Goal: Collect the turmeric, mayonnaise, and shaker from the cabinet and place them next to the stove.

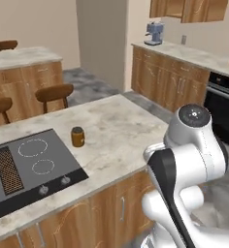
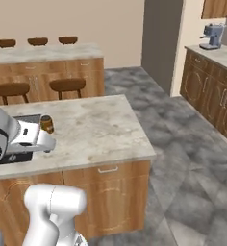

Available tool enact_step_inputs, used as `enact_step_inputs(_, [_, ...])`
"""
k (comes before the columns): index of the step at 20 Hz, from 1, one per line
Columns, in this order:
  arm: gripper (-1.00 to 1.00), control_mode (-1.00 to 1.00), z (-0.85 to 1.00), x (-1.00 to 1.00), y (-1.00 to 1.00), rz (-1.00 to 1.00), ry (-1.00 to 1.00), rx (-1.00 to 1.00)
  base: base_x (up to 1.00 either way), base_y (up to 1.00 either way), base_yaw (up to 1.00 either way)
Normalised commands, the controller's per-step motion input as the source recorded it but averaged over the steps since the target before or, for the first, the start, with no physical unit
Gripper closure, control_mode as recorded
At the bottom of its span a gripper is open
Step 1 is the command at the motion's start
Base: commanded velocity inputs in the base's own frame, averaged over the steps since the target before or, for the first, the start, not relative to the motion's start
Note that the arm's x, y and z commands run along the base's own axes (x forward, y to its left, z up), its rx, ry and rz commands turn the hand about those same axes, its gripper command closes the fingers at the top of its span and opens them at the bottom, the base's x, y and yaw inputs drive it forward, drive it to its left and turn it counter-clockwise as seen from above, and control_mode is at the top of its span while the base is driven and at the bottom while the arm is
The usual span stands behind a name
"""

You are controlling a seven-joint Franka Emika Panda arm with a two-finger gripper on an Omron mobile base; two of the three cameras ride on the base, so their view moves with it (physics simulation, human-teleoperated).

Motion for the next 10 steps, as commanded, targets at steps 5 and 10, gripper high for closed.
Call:
enact_step_inputs(5, [-1.0, 1.0, 0.0, 0.0, 0.0, 0.0, 0.0, 0.0, 0.02, -0.94, -0.39])
enact_step_inputs(10, [-1.0, 1.0, 0.0, 0.0, 0.0, 0.0, 0.0, 0.0, 0.12, -1.0, -0.3])
